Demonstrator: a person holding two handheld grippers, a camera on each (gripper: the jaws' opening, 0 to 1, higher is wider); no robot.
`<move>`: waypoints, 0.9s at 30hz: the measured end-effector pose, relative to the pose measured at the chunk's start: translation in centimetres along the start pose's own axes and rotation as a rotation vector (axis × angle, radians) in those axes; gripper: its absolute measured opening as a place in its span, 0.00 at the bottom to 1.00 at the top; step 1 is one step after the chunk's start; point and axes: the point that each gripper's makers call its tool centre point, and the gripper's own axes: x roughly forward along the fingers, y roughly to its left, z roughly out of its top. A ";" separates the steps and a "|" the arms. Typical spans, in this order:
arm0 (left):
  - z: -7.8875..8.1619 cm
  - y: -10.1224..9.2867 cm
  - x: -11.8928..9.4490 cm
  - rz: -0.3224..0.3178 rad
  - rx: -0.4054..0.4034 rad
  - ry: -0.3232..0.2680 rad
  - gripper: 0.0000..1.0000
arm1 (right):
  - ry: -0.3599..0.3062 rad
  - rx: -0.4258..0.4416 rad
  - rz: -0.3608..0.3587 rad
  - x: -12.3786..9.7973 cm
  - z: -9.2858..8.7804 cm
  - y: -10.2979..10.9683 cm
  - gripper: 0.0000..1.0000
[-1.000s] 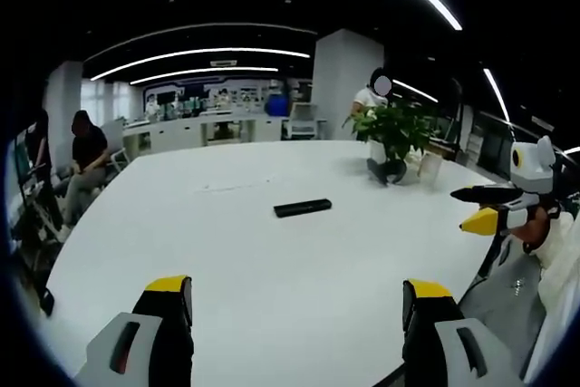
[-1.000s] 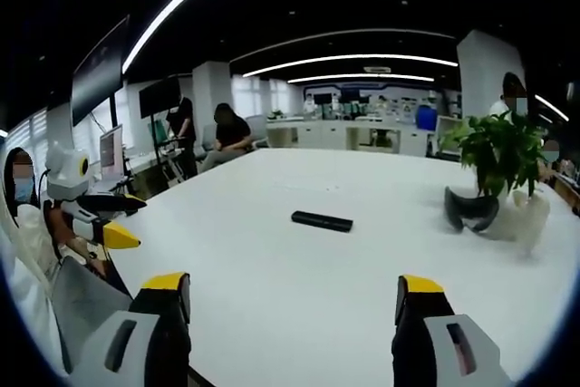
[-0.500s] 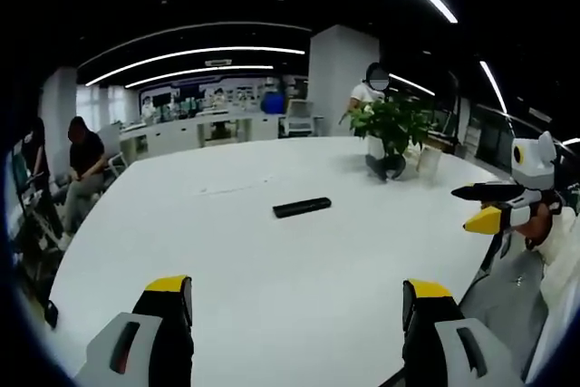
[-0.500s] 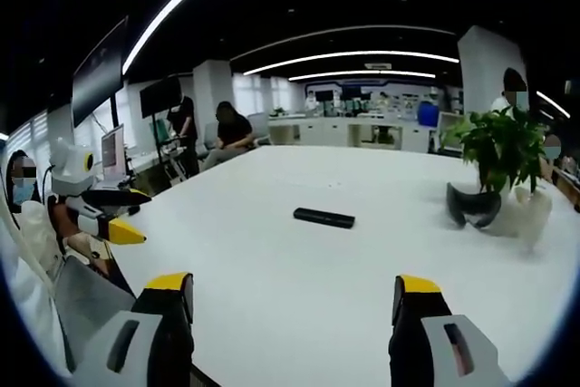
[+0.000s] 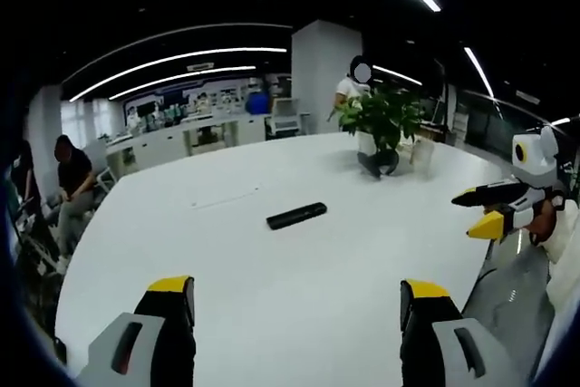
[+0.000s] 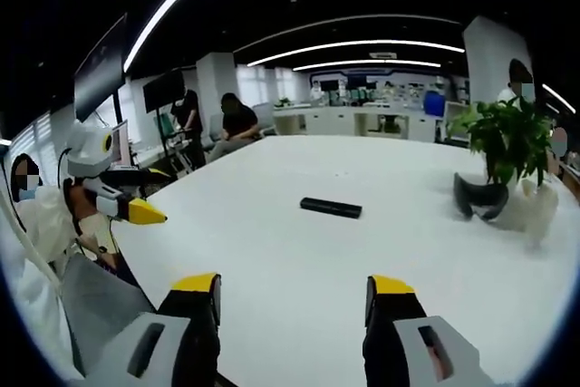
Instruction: Press the specified remote control buttons in sequence, fully releasing each button before pressing the next.
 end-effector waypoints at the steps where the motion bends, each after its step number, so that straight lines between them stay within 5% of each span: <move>1: 0.1 0.0 0.2 -0.003 0.005 0.004 0.96 | 0.003 0.000 0.001 0.0 0.0 0.0 0.54; 27: 5.6 0.8 7.6 -0.122 0.140 0.046 0.84 | 0.083 0.053 0.022 0.2 -0.8 -0.6 0.10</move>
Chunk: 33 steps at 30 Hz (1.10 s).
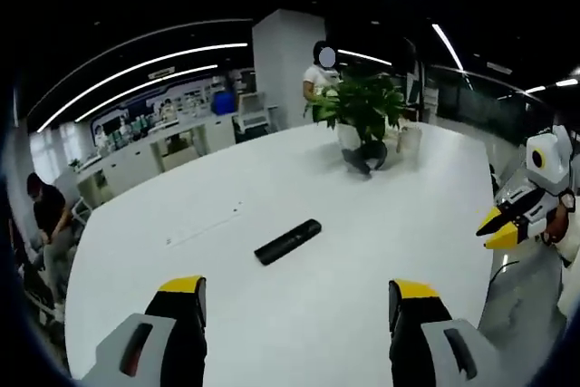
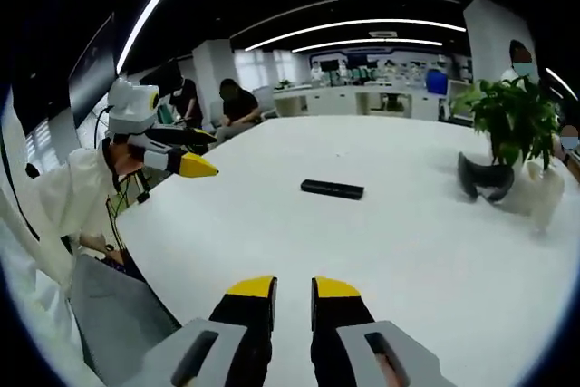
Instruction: Press the specified remote control buttons in sequence, fully releasing each button before pressing the next.
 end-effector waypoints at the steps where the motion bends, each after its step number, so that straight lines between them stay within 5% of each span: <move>1: 0.3 0.0 0.4 -0.008 0.006 0.001 0.84 | -0.001 0.006 0.002 0.0 0.0 0.0 0.08; 5: 0.8 0.3 1.8 -0.036 0.033 0.022 0.83 | 0.006 0.033 0.005 0.0 -0.1 -0.3 0.00; 33: -0.2 1.3 13.5 -0.213 0.221 0.188 0.75 | 0.059 0.086 0.003 1.0 -1.2 -2.7 0.00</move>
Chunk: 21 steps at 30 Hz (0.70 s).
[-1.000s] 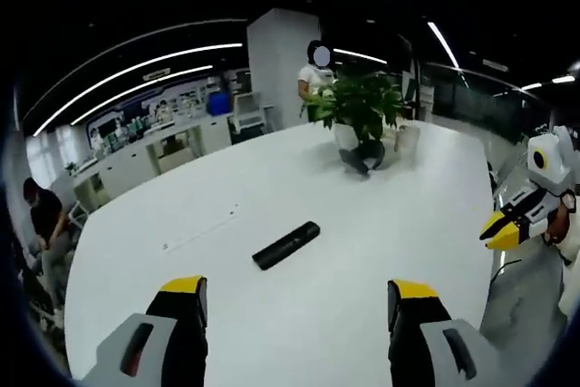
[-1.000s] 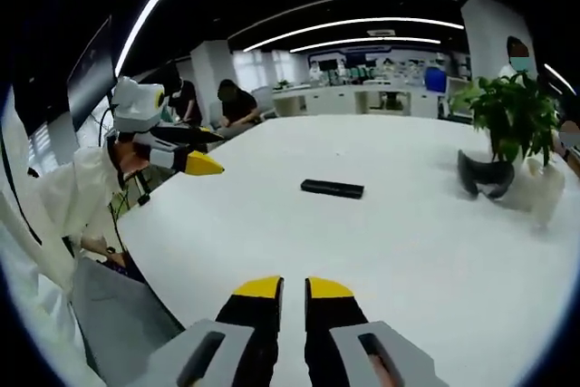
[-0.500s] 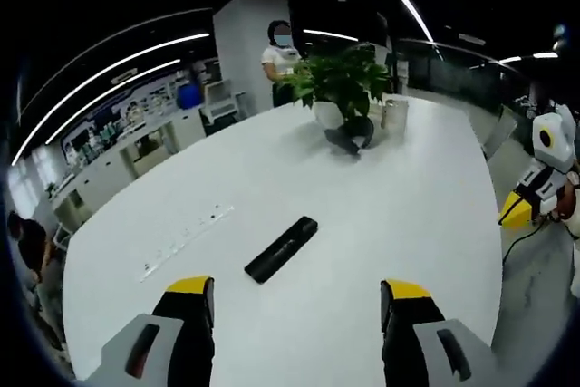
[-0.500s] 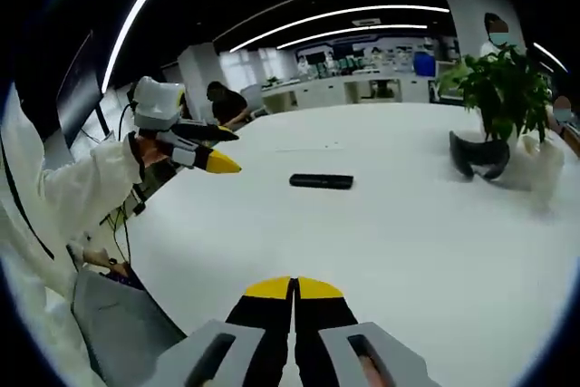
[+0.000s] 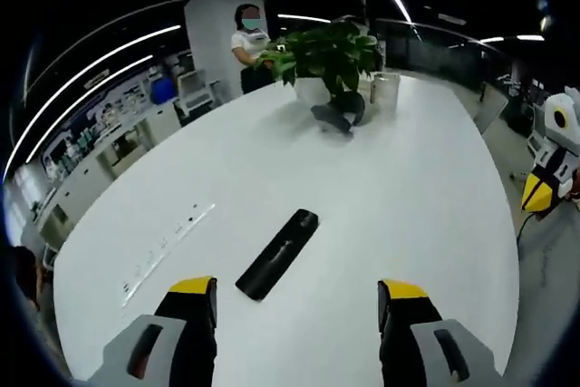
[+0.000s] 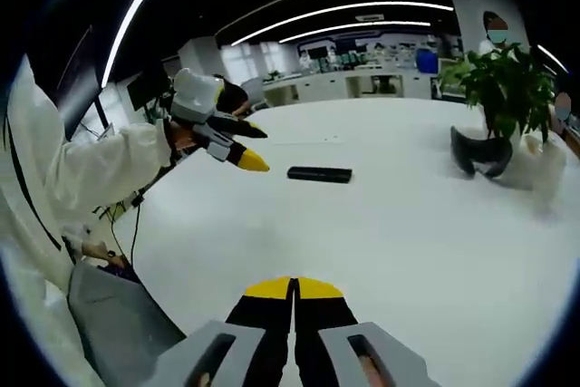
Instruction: Press the specified remote control buttons in sequence, fully releasing each button before pressing the next.
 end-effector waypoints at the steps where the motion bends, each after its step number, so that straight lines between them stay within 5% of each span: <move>1: 0.0 0.1 0.1 -0.002 0.003 0.004 0.75 | 0.003 0.001 0.001 0.0 -0.1 0.0 0.00; 9: -1.0 2.2 3.1 -0.038 0.110 0.084 0.66 | 0.031 0.043 0.017 0.5 -0.8 0.3 0.00; 14: -2.1 3.3 5.1 -0.086 0.142 0.150 0.50 | 0.052 0.044 0.023 0.8 -1.1 0.2 0.00; 21: -2.8 4.0 7.3 -0.156 0.149 0.200 0.48 | 0.068 0.048 0.019 1.0 -1.1 -0.3 0.00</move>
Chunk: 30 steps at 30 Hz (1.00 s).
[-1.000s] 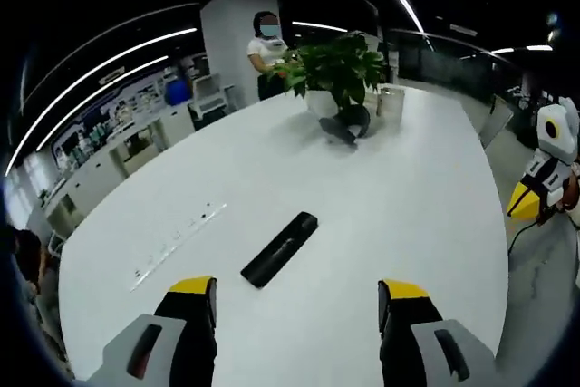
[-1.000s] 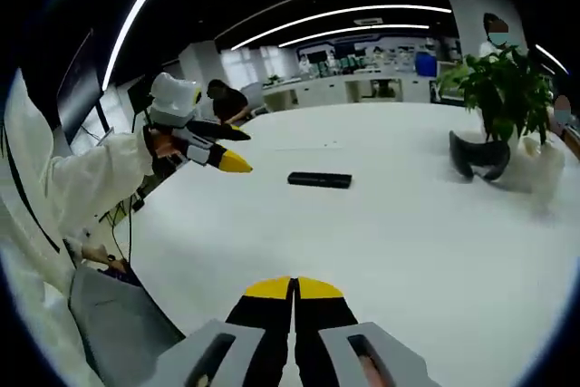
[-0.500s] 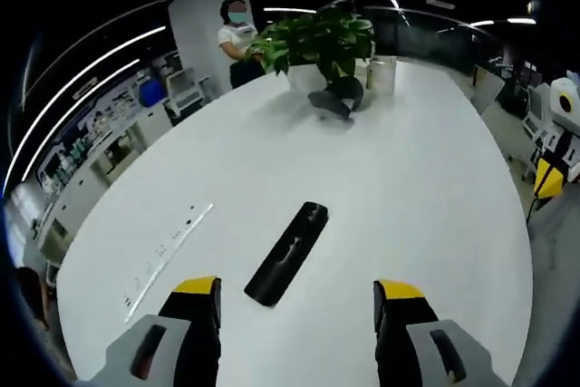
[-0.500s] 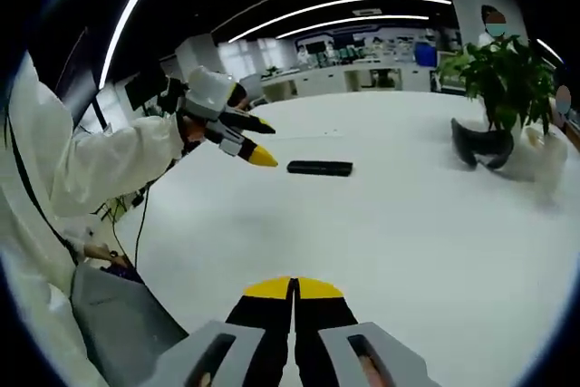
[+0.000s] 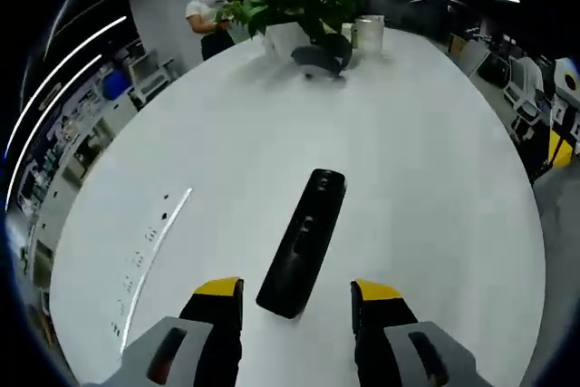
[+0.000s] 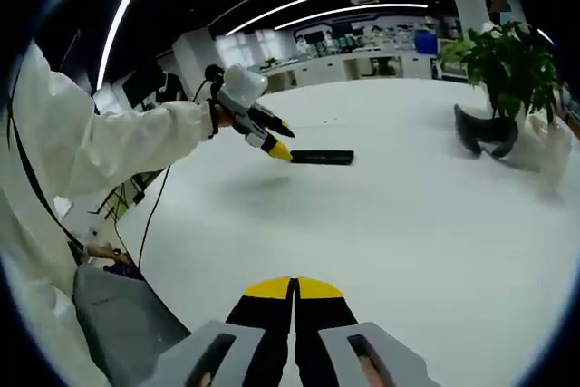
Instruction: Press the specified remote control buttons in sequence, fully releasing each button before pressing the next.
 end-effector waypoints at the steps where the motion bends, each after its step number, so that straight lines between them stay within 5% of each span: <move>1: -0.3 -0.1 0.3 -0.018 -0.006 0.016 0.47 | 0.000 0.001 0.000 0.0 0.0 0.0 0.00; 2: -0.8 -0.4 0.7 -0.060 -0.015 0.047 0.46 | 0.002 0.004 0.002 0.0 0.0 -0.1 0.00; 9: -2.2 0.6 2.4 -0.092 0.021 0.113 0.36 | 0.025 0.006 0.005 0.3 -0.5 -0.1 0.00; 10: -2.0 0.0 2.4 -0.144 -0.016 0.099 0.35 | 0.029 0.007 0.006 0.4 -0.6 0.0 0.00; 11: -1.9 0.7 2.5 -0.105 -0.044 0.095 0.33 | 0.032 0.007 0.005 0.4 -0.6 -0.1 0.00; 19: -2.0 0.9 1.9 -0.189 0.063 0.161 0.27 | 0.041 -0.005 0.005 0.5 -0.3 -0.2 0.00; 22: -2.2 1.3 2.0 -0.174 0.174 0.202 0.24 | 0.038 -0.012 0.006 0.5 0.0 -0.2 0.00; 30: -2.2 0.6 2.0 -0.176 0.194 0.197 0.22 | 0.029 -0.022 0.031 0.7 0.3 1.1 0.00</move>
